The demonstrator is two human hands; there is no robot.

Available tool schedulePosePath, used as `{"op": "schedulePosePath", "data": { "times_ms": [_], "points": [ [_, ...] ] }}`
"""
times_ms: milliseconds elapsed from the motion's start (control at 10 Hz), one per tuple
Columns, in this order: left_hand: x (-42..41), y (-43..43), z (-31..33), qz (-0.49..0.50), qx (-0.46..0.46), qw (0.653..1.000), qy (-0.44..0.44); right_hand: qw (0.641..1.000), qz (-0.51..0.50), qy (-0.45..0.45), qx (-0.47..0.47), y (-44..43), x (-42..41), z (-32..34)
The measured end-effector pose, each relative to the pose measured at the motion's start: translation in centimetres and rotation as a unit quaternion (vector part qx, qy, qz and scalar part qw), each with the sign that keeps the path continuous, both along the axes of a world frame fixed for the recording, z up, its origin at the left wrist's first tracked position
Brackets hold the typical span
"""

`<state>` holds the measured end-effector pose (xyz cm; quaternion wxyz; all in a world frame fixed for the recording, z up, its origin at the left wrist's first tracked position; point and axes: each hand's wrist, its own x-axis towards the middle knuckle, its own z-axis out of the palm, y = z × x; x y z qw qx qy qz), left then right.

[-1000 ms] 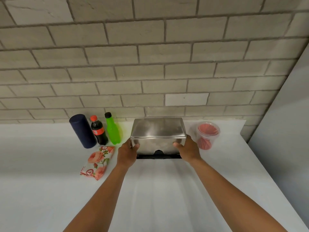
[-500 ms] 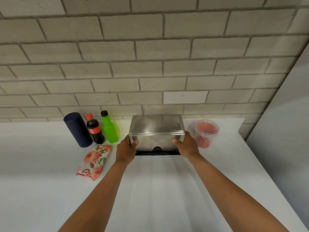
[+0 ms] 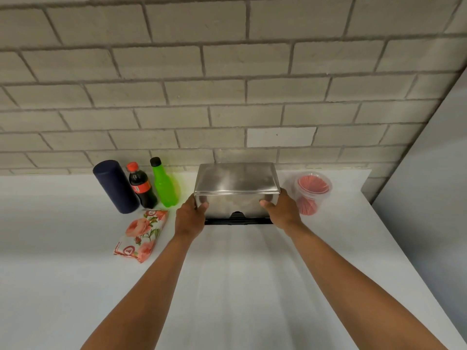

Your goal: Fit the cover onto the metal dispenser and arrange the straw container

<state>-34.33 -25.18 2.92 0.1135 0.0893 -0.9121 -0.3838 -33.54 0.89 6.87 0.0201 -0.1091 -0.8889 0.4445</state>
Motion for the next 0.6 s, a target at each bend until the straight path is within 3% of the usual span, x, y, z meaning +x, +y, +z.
{"op": "schedulePosePath", "data": {
  "times_ms": [300, 600],
  "points": [
    [3.0, 1.1, 1.1, 0.056, 0.141, 0.986, -0.072, 0.999, 0.016, -0.047, 0.004, 0.1, 1.5, 0.1],
    [7.9, 3.0, 2.7, 0.044, 0.156, 0.984, -0.072, 0.996, 0.043, -0.083, -0.009, 0.0, 6.1, 1.4]
  ]
}}
